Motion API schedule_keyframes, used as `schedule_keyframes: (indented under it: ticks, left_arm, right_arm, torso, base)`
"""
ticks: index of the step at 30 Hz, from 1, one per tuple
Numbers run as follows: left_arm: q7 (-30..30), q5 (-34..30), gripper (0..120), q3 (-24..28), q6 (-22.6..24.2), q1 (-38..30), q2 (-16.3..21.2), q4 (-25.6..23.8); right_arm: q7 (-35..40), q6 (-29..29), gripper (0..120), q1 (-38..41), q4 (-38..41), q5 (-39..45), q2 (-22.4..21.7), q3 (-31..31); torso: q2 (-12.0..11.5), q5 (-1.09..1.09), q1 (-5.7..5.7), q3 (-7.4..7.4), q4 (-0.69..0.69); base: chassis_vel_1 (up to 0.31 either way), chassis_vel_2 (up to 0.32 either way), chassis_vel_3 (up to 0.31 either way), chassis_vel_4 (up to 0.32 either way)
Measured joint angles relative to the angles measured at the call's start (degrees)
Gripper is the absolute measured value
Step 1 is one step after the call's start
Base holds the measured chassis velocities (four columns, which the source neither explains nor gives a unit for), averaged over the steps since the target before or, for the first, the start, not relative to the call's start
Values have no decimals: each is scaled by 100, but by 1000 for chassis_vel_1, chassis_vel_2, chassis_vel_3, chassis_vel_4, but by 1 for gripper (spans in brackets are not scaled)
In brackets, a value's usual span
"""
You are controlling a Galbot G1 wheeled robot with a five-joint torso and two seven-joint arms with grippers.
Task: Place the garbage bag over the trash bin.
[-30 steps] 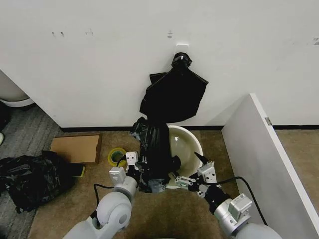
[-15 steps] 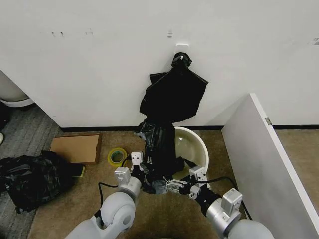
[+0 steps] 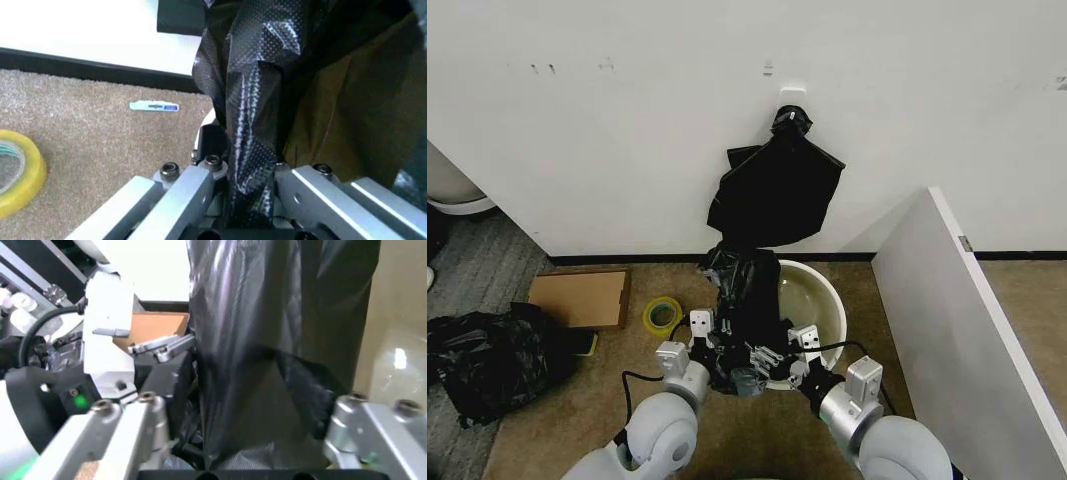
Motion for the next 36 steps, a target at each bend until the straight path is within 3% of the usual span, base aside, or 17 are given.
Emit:
schedule_keyframes:
  ticks: [8, 10, 13, 23, 36]
  left_arm:
    - [1, 11, 0, -5, 0, 16, 35, -36]
    - [1, 11, 0, -6, 0, 19, 39, -38]
    - [2, 11, 0, -61, 1, 70, 103, -75]
    - [9, -154, 0, -353, 3, 173, 225, -153]
    - [30, -383, 0, -890, -20, 419, 531, -305]
  right_arm:
    - [16, -3, 19, 10, -21, -17, 38, -28]
    - [17, -2, 17, 10, -22, -17, 38, -31]
    - [44, 0, 0, 23, -31, -34, 39, -68]
    - [148, 23, 0, -63, 155, 146, -75, 373]
    - [341, -129, 0, -460, 508, 567, -247, 1628]
  torso:
    - [0, 0, 0, 0, 0]
    - [0, 0, 0, 0, 0]
    - [0, 0, 0, 0, 1]
    - [0, 0, 0, 0, 0]
    - [0, 0, 0, 0, 0]
  base:
    - [0, 0, 0, 0]
    - [0, 0, 0, 0]
    - [0, 0, 0, 0]
    - [0, 0, 0, 0]
    - [0, 0, 0, 0]
